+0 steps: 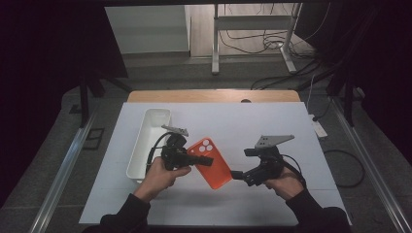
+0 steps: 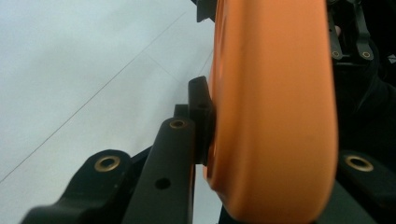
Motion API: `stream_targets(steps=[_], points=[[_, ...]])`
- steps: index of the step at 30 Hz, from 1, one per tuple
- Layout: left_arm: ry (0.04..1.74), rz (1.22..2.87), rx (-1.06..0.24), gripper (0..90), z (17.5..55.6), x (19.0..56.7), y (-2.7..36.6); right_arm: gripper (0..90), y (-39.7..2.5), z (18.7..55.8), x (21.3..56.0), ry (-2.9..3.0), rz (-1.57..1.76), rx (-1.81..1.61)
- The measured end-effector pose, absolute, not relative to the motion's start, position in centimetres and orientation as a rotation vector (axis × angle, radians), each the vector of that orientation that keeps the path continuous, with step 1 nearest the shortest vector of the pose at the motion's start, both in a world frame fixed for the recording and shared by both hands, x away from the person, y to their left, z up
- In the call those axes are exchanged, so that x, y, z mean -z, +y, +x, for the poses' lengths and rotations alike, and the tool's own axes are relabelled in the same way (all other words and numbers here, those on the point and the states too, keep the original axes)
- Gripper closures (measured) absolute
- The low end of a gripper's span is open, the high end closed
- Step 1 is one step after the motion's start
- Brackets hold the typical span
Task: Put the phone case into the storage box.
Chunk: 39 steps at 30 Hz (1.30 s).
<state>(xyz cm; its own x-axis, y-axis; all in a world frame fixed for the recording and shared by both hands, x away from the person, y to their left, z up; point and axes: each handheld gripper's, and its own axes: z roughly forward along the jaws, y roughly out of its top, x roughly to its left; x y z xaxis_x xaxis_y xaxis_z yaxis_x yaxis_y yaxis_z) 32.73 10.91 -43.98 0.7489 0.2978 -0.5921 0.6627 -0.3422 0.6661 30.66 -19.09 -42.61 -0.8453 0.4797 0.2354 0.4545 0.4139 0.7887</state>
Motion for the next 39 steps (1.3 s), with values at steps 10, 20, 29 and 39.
stream_targets(steps=[10,20,29,39], points=[[0.686,1.940,0.449,83.5,32.6,43.7,10.6,0.3,-18.1,30.2,42.9,2.674,0.808,-1.422],[0.632,1.933,0.457,83.4,32.4,43.4,10.2,1.9,-16.5,29.6,43.1,2.777,0.764,-1.356],[0.567,1.929,0.477,83.3,32.0,42.9,9.5,29.0,-15.8,29.6,43.1,2.819,0.724,-1.345],[0.531,1.941,0.469,82.9,31.7,42.5,9.2,67.7,-15.9,29.8,43.0,2.893,0.674,-1.447]])
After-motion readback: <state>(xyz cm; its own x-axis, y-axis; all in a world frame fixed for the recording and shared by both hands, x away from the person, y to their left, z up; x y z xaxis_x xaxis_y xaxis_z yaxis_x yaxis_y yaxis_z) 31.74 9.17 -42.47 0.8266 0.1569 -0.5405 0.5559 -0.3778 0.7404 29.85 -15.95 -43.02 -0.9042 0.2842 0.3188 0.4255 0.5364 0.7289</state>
